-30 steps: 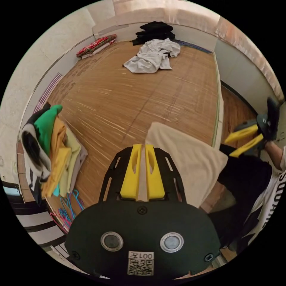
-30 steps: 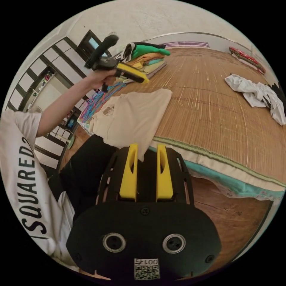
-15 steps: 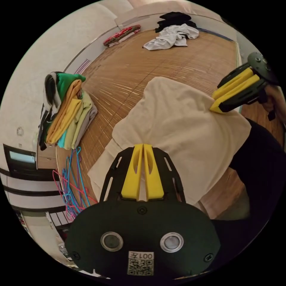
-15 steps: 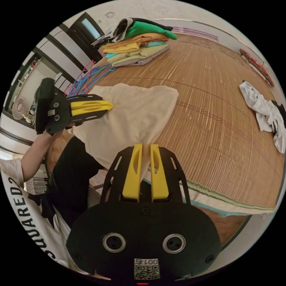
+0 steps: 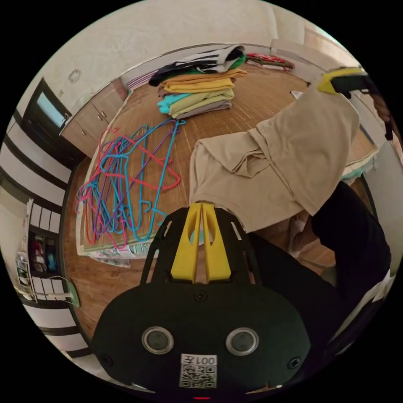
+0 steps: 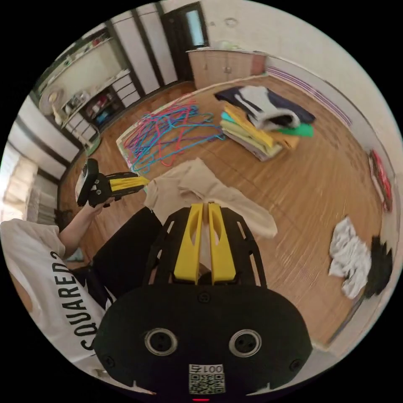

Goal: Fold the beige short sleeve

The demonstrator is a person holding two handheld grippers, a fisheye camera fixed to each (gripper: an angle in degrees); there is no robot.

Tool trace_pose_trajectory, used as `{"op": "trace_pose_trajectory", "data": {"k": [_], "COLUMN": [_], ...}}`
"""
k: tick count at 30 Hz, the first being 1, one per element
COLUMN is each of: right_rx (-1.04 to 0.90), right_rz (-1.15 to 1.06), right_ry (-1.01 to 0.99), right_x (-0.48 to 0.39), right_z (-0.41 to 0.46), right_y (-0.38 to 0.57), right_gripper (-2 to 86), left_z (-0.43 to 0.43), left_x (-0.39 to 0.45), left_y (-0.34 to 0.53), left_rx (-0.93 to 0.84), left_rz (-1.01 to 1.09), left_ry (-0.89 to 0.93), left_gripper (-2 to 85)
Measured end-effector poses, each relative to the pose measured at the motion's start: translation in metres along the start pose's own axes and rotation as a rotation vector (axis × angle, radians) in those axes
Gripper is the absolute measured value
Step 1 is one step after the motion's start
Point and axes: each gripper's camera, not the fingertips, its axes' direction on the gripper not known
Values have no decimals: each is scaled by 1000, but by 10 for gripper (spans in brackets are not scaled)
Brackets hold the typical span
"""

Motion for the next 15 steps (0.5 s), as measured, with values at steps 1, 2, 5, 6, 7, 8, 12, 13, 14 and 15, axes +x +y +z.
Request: {"op": "trace_pose_trajectory", "data": {"k": [1, 2, 5, 6, 7, 8, 12, 13, 14, 15], "right_rx": [-14, -23, -85, -100, -106, -104, 15, 33, 35, 23], "right_rz": [-63, -93, -203, -226, -258, -274, -236, -190, -170, -142], "right_ry": [11, 12, -19, -34, -37, -31, 42, 55, 52, 22], "right_x": [-24, -36, -88, -104, -118, -124, -128, -118, -113, -102], "right_z": [3, 7, 40, 55, 65, 66, 38, 30, 28, 27], "right_y": [-29, -43, -99, -114, -124, -127, -126, -121, -117, -110], "right_gripper": [27, 28, 34, 38, 44, 48, 59, 58, 58, 58], "left_z": [3, 5, 20, 27, 33, 36, 58, 65, 68, 74], "left_x": [-8, -12, -27, -32, -39, -42, -70, -79, -83, -92], "left_y": [13, 19, 47, 57, 68, 73, 106, 113, 116, 120], "left_rx": [4, 4, -14, -24, -32, -35, -43, -46, -46, -44], "left_rz": [-11, -13, -32, -42, -57, -64, -117, -136, -144, -160], "left_ry": [1, 2, 14, 19, 22, 25, 66, 80, 86, 100], "left_gripper": [-10, -10, -10, -10, -10, -10, -10, -10, -10, -10]}}
